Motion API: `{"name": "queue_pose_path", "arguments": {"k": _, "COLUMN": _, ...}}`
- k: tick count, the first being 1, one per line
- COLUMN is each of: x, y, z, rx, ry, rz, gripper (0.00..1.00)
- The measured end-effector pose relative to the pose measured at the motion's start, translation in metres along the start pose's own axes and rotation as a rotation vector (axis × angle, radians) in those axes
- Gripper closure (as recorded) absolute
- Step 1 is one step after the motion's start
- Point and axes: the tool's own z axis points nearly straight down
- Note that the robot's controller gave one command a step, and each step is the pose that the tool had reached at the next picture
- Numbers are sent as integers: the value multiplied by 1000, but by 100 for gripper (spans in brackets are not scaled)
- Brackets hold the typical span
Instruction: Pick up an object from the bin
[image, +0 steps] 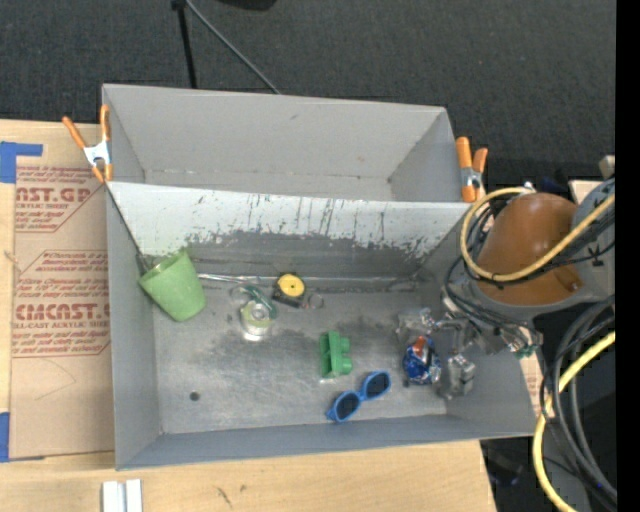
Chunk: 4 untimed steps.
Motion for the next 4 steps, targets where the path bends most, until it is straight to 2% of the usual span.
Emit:
{"name": "queue_pose_path", "arguments": {"k": 1, "x": -2, "y": -1, "z": -5, "rx": 5, "ry": -5, "rz": -2, "gripper": 100}}
{"name": "queue_pose_path", "arguments": {"k": 2, "x": -2, "y": -1, "z": -5, "rx": 5, "ry": -5, "rz": -2, "gripper": 0}}
{"name": "queue_pose_path", "arguments": {"k": 3, "x": -9, "y": 0, "z": 2, "rx": -5, "ry": -7, "rz": -157, "gripper": 0}}
{"name": "queue_pose_path", "arguments": {"k": 4, "x": -16, "y": 71, "z": -8, "rx": 0, "ry": -5, "rz": -192, "gripper": 0}}
